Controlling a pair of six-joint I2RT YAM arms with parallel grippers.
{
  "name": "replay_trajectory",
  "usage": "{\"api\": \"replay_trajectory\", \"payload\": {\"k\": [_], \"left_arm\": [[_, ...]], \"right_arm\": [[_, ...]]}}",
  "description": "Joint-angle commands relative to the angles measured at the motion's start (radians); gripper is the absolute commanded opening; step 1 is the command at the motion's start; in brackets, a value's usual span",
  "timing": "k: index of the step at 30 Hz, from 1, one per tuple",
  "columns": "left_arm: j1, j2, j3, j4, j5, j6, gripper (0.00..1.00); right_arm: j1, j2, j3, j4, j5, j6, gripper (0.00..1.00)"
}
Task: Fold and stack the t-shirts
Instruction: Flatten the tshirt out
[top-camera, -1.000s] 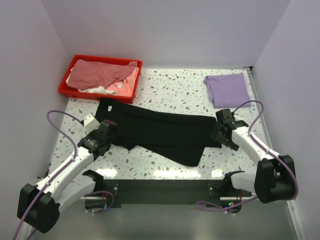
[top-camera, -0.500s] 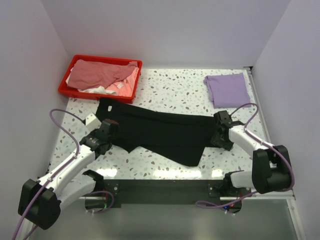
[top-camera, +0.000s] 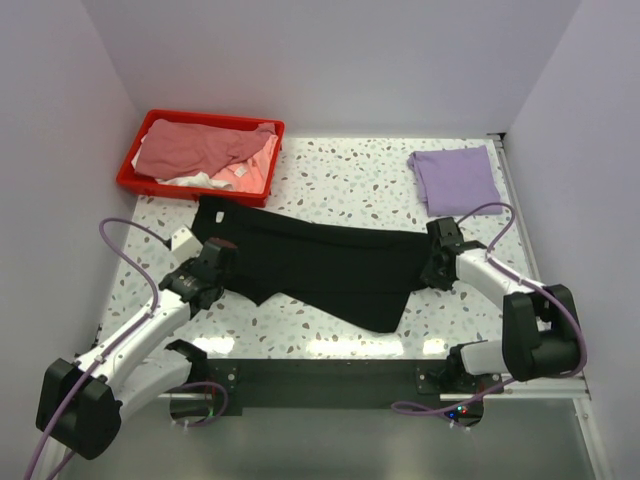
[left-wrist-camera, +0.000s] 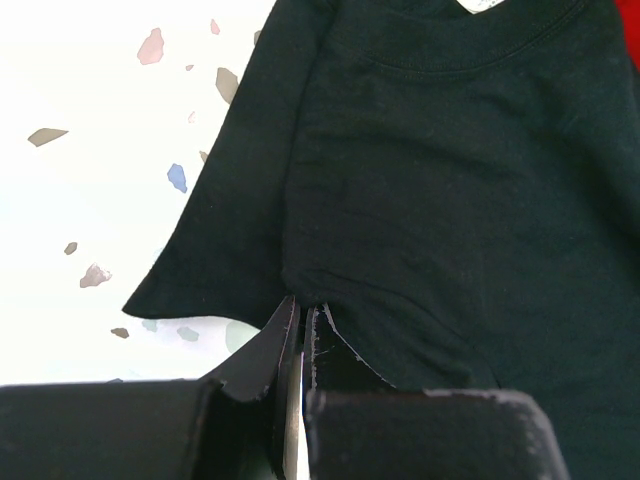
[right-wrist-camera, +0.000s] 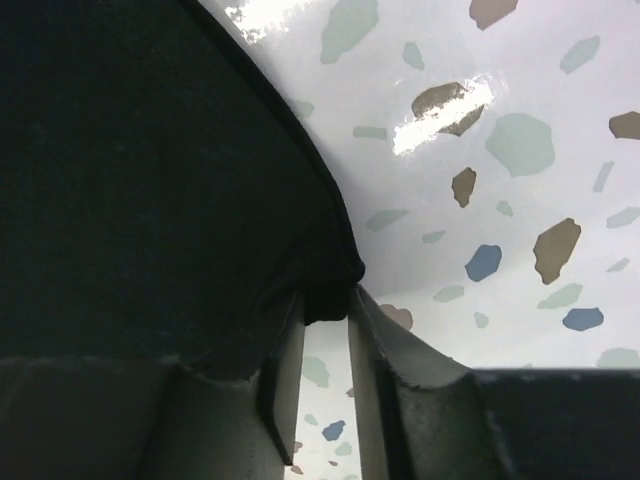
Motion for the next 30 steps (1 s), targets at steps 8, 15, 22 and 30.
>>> {"api": "replay_trajectory", "payload": {"k": [8,15,22,30], "left_arm": [[0.007,-0.018,0.010,0.023,-0.028,0.000,0.00],[0.007,-0.067,0.067,0.011,-0.034,0.014,0.00],[0.007,-0.160,0.208,0.046,-0.055,0.068,0.00],[0.006,-0.305,0.397,0.144,-0.126,0.160,0.00]], "right_arm": [[-0.006,0.010,-0.066,0.055,-0.001,-0.023,0.00],[-0.006,-0.153,0.013,-0.034,0.060,-0.104,0.00],[-0.006,-0.396,0.237,-0.149,0.147,-0.181,0.00],[-0.006,-0.558,0.456,-0.187,0.187,-0.193,0.00]]}}
